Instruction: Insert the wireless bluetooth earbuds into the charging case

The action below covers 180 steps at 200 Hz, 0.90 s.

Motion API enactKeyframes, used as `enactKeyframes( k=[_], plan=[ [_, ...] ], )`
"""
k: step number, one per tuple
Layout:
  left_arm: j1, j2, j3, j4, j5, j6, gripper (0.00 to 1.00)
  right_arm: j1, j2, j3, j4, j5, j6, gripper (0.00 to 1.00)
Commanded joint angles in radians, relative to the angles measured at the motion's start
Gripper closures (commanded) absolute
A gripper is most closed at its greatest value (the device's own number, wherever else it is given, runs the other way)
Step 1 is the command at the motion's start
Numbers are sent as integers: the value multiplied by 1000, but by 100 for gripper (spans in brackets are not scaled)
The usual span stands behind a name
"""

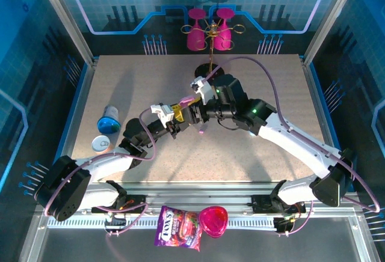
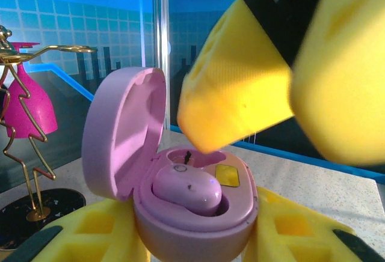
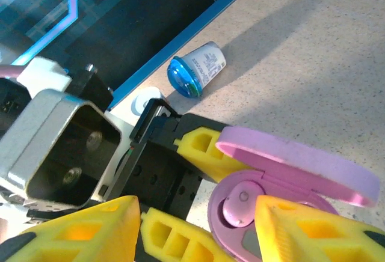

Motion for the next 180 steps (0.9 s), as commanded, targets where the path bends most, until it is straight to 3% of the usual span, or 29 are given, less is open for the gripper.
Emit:
enactKeyframes(
  k=[1,40,68,105,180],
  plan=[
    [23,-5,2,83,-1,-20,73,-17,-88,-64,57,-55,-33,46],
    [79,-67,-26,65,-18,-42,73,-106,-244,-260,159,-40,58,47],
    [86,-145,-35,-11,-37,-19,73,-192,-253,-404,223,37,163,48],
    [86,-225,-32,-85,-33,-9,73,-229,-110,-473,204,134,246,50],
    [86,-244,-22,-116,-10,-1,73,-130,256,-500,486,63,452,52]
  ],
)
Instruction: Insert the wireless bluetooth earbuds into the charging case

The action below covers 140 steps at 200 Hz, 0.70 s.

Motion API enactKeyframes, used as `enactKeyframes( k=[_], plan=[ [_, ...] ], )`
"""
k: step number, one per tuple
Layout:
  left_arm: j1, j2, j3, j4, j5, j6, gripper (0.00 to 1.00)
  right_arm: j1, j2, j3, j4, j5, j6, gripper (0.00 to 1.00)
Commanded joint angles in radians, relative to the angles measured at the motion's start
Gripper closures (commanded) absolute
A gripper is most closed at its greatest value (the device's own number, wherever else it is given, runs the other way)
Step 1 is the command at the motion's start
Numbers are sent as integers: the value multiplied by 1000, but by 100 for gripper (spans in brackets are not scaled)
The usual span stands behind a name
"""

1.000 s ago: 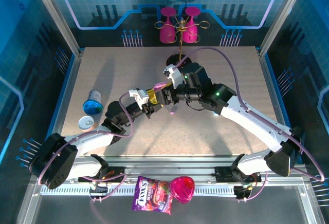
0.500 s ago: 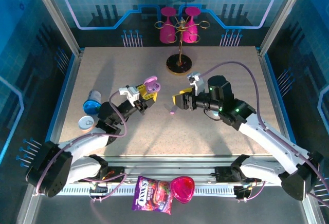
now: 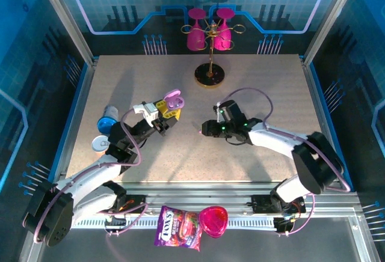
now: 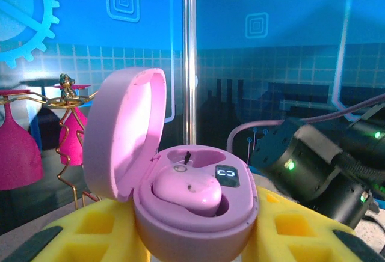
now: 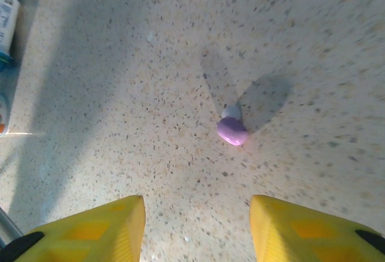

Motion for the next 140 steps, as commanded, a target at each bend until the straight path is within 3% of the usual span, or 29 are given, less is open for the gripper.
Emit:
enactKeyframes(
  k=[1,80,140],
  plan=[
    [3,-5,5,5,8,19,73,36,80,-2,151,-26,103,53],
    [2,-2,5,7,15,16,73,44,252,43,251,-7,168,54],
    [2,0,8,6,14,19,73,5,259,108,170,27,97,54]
  ],
)
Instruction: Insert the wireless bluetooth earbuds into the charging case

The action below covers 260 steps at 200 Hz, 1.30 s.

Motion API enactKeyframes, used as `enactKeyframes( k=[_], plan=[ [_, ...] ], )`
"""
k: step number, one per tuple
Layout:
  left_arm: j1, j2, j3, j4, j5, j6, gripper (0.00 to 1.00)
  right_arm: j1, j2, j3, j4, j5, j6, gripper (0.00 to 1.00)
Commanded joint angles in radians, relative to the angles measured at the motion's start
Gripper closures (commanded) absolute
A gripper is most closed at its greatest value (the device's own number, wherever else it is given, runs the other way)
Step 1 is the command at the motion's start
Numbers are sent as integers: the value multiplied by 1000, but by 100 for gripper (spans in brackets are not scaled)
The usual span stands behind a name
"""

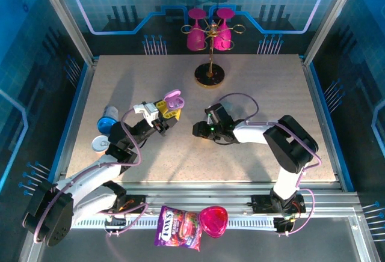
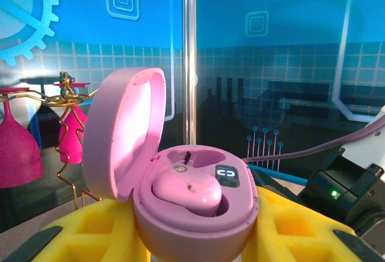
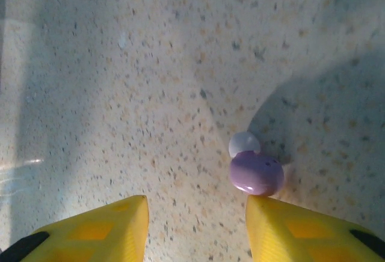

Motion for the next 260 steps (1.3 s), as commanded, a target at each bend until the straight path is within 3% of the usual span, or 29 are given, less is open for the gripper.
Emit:
enactKeyframes(
  k=[1,52,104,141,260],
  plan=[
    [2,-1,8,8,13,19,73,-23,17,53,-24,32,-41,54],
    [2,-1,8,7,10,24,73,-59,45,92,-37,8,-65,54],
    [2,10,7,20,11,22,73,-50,-58,28,-46,90,-77,55],
    [2,18,9,31,17,16,73,-70,-46,36,-82,106,-115,54],
    [3,6,0,17,8,23,73,-81,158,279,-305,-95,-342,50]
  ],
)
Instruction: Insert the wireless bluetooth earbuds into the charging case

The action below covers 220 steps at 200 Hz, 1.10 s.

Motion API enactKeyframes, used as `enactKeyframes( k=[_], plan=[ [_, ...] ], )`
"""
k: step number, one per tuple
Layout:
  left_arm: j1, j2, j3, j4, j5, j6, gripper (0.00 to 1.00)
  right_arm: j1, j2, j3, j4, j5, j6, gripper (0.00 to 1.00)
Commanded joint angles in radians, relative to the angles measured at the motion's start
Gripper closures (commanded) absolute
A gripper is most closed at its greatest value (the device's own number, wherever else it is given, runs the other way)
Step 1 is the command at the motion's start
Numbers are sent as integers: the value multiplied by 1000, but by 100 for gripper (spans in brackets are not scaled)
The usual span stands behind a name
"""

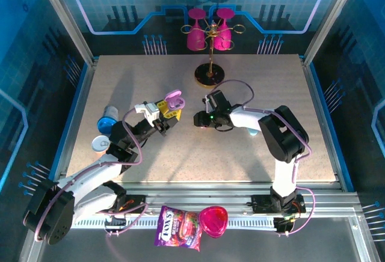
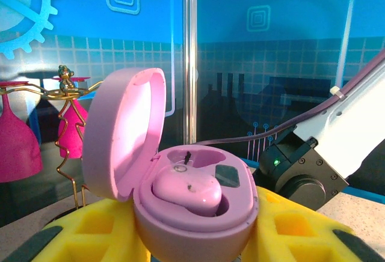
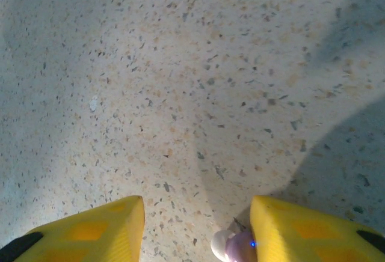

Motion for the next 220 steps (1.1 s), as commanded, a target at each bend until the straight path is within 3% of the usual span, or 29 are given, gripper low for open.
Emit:
enactKeyframes(
  k=[1,29,130,160,186,220],
  plan=[
    [3,-12,0,17,8,19,73,8,18,32,-84,-65,-75,50],
    [2,-10,-3,24,9,16,73,16,36,70,-145,-133,-126,50],
    [3,-14,-5,20,9,16,73,117,25,210,-458,-106,-283,50],
    [2,-17,-4,18,9,16,73,129,-41,176,-411,-161,-291,50],
    [2,-17,-3,20,11,14,73,125,-80,141,-345,-95,-310,50],
    [2,-23,0,17,16,13,72,98,3,216,-373,-67,-356,50]
  ],
)
